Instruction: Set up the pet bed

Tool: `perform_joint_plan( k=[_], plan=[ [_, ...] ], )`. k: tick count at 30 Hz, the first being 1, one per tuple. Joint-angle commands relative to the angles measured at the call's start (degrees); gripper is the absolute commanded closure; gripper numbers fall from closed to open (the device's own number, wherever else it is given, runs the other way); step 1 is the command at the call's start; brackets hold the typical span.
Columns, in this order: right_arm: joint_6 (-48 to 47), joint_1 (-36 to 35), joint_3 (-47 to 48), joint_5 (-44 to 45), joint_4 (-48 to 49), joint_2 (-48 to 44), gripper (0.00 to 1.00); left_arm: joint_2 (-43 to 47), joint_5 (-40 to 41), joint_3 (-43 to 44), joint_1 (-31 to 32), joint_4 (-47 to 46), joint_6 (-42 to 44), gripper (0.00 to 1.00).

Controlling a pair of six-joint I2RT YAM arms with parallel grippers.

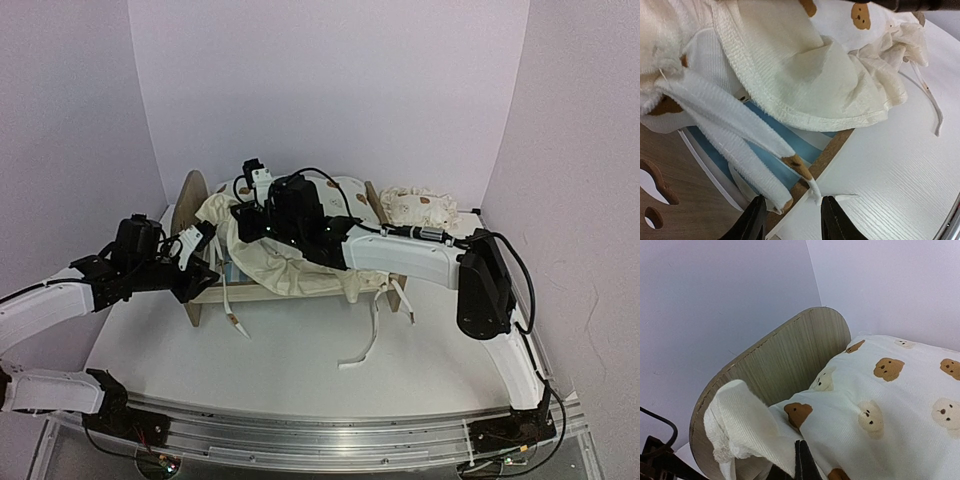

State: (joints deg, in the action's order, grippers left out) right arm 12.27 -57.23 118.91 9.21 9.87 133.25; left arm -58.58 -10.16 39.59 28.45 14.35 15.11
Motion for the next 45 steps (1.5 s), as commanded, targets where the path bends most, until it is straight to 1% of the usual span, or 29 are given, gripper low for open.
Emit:
perform_joint_plan(
  k=[1, 4, 6, 10, 11, 13, 16, 19, 22, 25, 29, 36, 41, 45],
  plan=[
    [-0.14, 0.23, 0.88, -0.31, 4.16, -1.78, 1.00, -2.55, 3.83, 1.37, 0.04, -3.84, 0.09, 0.63],
    [-0.06, 0.21, 0.21, -0.33, 4.63, -2.14, 1.00, -4.44, 4.31, 1.29, 0.03, -4.46, 0.18, 0.68],
    [-0.06, 0.26, -0.28, -0.26, 4.83, -2.41, 1.00, -5.06, 4.31, 1.16, 0.04, -4.78, 0.39, 0.74],
    [-0.17, 0.31, -1.17, -0.41, 5.28, -2.98, 1.00, -4.67, 6.70, 1.23, 0.03, -5.44, 1.75, 0.96],
    [-0.23, 0.28, -1.29, -0.42, 5.38, -3.03, 1.00, -4.45, 7.76, 1.36, 0.03, -5.48, 2.55, 1.00],
    [-0.15, 0.31, -1.44, -0.54, 5.49, -3.05, 1.00, -3.36, 11.29, 1.80, 0.03, -6.05, 6.37, 1.00],
    [-0.13, 0.42, -1.63, -0.93, 5.51, -3.15, 1.00, -0.97, 17.23, 3.00, 0.03, -7.02, 17.19, 1.00],
    [0.06, 0.38, -1.75, -1.38, 5.51, -3.09, 1.00, 2.05, 19.29, 4.46, 0.02, -4.68, 25.86, 1.00],
    [0.25, 0.37, -1.69, -1.44, 5.51, -2.86, 1.00, 4.66, 21.26, 5.21, 0.03, -2.65, 30.98, 1.00],
    [0.38, 0.37, -1.36, -1.90, 5.51, -2.48, 1.00, 6.09, 22.74, 6.48, 0.03, -0.55, 33.87, 1.00],
    [0.47, 0.40, -1.32, -2.01, 5.51, -2.30, 1.00, 7.03, 22.39, 8.52, 0.05, 1.21, 35.00, 1.00],
    [0.48, 0.38, -1.92, -2.01, 5.51, -2.43, 1.00, 6.70, 21.97, 12.18, 0.03, 0.56, 38.12, 1.00],
    [0.57, 0.38, -2.01, -2.23, 5.51, -2.25, 1.00, 6.55, 19.00, 14.32, 0.05, 0.97, 41.02, 1.00],
    [0.65, 0.42, -2.49, -2.29, 5.51, -2.49, 1.00, 7.53, 14.03, 14.54, 0.03, 2.38, 44.50, 1.00]
  ],
)
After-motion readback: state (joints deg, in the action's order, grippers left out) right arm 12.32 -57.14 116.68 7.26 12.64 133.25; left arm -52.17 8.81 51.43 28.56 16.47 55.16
